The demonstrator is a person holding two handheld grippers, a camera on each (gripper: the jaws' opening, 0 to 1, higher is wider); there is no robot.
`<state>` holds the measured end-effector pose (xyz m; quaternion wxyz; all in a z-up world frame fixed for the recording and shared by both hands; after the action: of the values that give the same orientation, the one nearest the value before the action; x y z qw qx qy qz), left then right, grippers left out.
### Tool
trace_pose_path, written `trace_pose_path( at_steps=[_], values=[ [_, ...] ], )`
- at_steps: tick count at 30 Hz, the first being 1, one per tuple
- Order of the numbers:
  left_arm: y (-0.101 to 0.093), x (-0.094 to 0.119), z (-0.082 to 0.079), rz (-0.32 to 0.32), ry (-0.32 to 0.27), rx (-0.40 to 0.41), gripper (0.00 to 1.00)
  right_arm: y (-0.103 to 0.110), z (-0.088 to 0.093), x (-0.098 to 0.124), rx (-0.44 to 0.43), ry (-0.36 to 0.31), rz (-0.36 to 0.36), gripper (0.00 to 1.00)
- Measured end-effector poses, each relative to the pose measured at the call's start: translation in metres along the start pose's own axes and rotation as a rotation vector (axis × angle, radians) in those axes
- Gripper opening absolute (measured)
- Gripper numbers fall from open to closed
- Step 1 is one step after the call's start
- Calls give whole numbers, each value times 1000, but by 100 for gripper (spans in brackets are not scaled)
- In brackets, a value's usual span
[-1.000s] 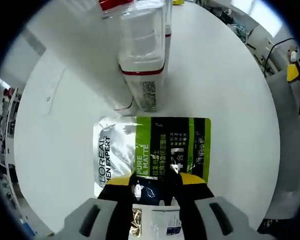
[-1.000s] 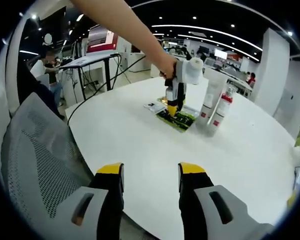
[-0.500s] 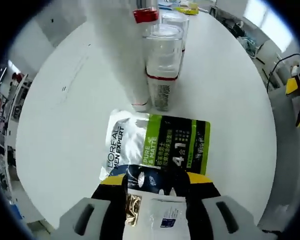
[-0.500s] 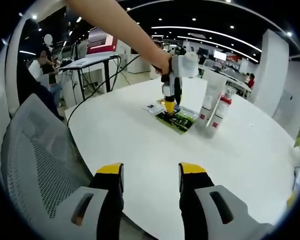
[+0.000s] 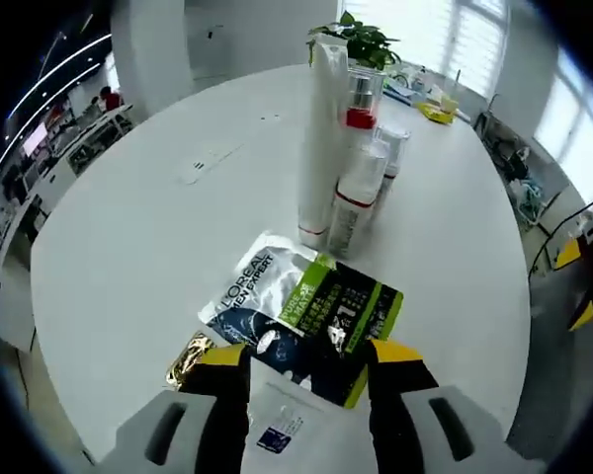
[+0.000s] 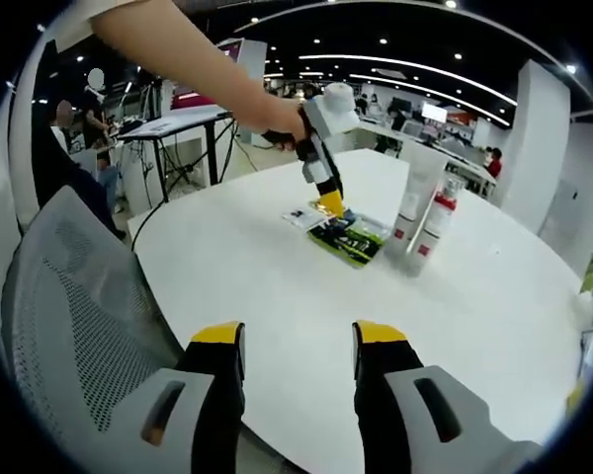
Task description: Arrange the skincare products in the storage area until every visible bottle or jar stands upright without overlapping.
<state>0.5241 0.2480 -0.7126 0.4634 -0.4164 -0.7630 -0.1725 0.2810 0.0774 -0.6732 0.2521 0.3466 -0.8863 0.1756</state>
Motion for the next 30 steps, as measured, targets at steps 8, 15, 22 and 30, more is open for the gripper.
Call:
trace_pose_path(
  at_steps=[8, 15, 22, 30],
  values=[
    [-10, 10, 14, -121, -116, 62, 56, 2, -1, 0, 15, -4, -6, 40],
    [-24, 19, 40, -123, -223, 236, 66, 2, -2, 0, 28, -6, -9, 40],
    [-44, 35, 58, -123, -338, 359, 73, 5, -3, 0, 40, -17, -23, 40],
    [-87, 65, 71, -63, -442, 434, 74, 7, -11, 3, 20, -78, -31, 44]
  ],
)
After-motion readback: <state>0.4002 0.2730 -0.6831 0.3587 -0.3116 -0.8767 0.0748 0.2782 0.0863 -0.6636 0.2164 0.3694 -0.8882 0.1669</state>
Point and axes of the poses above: the point that each gripper's makers call its tool centre point, and the gripper's own axes: x roughly backward along the fingers, y roughly to its left, z roughly out of its underside, the point moved 6 cm from there along x, roughly backward along the fingers, and after that the axes turned 3 degrees about x, right-handed, at the moved point
